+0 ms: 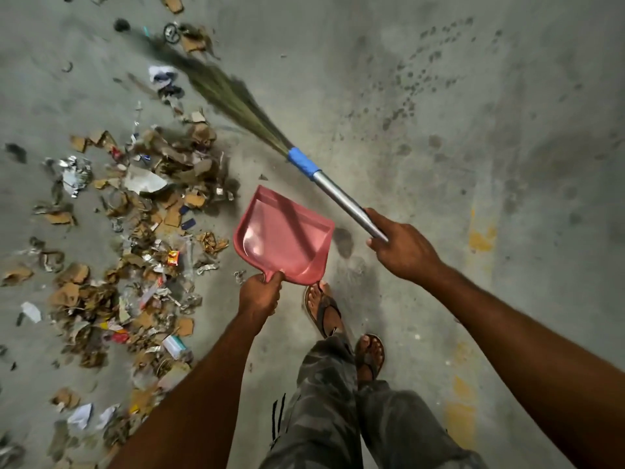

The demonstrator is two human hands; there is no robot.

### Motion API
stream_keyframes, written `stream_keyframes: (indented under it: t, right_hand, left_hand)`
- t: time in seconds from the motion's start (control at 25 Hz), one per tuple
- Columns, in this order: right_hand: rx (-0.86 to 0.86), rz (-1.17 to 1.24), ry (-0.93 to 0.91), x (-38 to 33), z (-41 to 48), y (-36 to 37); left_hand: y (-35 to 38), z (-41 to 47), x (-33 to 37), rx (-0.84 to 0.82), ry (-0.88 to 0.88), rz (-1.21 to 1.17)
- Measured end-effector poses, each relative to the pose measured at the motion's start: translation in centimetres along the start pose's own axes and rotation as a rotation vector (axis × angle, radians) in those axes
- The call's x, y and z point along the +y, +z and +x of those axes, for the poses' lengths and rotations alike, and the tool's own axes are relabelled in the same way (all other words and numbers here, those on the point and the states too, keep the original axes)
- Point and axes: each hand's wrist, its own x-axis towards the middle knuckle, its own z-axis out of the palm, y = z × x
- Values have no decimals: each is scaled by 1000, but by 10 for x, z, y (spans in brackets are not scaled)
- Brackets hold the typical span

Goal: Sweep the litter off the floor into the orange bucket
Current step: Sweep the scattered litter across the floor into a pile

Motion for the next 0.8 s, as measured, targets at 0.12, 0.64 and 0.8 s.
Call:
stream_keyframes:
  t: [0.12, 0.64, 0.8]
  right_hand:
    - [96, 22, 157, 39, -8, -19]
    - [22, 147, 367, 78, 160, -98]
    - [-115, -23, 51, 27, 212, -126]
  left_hand:
    - [0, 3, 21, -20, 44, 100]
    - [93, 35, 136, -5, 99, -55]
    - [112, 46, 144, 65, 52, -103]
